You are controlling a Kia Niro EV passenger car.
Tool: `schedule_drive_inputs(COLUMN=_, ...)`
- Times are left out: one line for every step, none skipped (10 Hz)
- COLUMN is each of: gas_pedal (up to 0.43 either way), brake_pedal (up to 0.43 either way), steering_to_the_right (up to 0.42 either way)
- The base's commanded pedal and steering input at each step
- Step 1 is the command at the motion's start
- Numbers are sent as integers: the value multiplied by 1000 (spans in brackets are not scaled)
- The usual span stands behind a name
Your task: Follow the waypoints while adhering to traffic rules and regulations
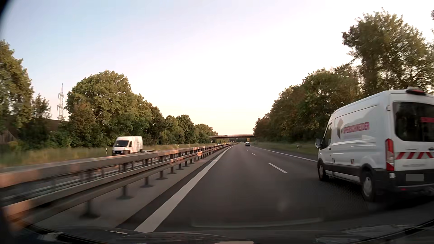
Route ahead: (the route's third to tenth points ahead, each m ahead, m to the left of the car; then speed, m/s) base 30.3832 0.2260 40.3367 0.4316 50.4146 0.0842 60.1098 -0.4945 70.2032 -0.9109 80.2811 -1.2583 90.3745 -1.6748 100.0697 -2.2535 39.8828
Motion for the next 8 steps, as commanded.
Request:
schedule_drive_inputs(gas_pedal=280, brake_pedal=18, steering_to_the_right=3)
schedule_drive_inputs(gas_pedal=280, brake_pedal=18, steering_to_the_right=3)
schedule_drive_inputs(gas_pedal=280, brake_pedal=6, steering_to_the_right=4)
schedule_drive_inputs(gas_pedal=280, brake_pedal=12, steering_to_the_right=5)
schedule_drive_inputs(gas_pedal=260, brake_pedal=18, steering_to_the_right=5)
schedule_drive_inputs(gas_pedal=228, brake_pedal=18, steering_to_the_right=5)
schedule_drive_inputs(gas_pedal=220, brake_pedal=18, steering_to_the_right=4)
schedule_drive_inputs(gas_pedal=220, brake_pedal=18, steering_to_the_right=5)
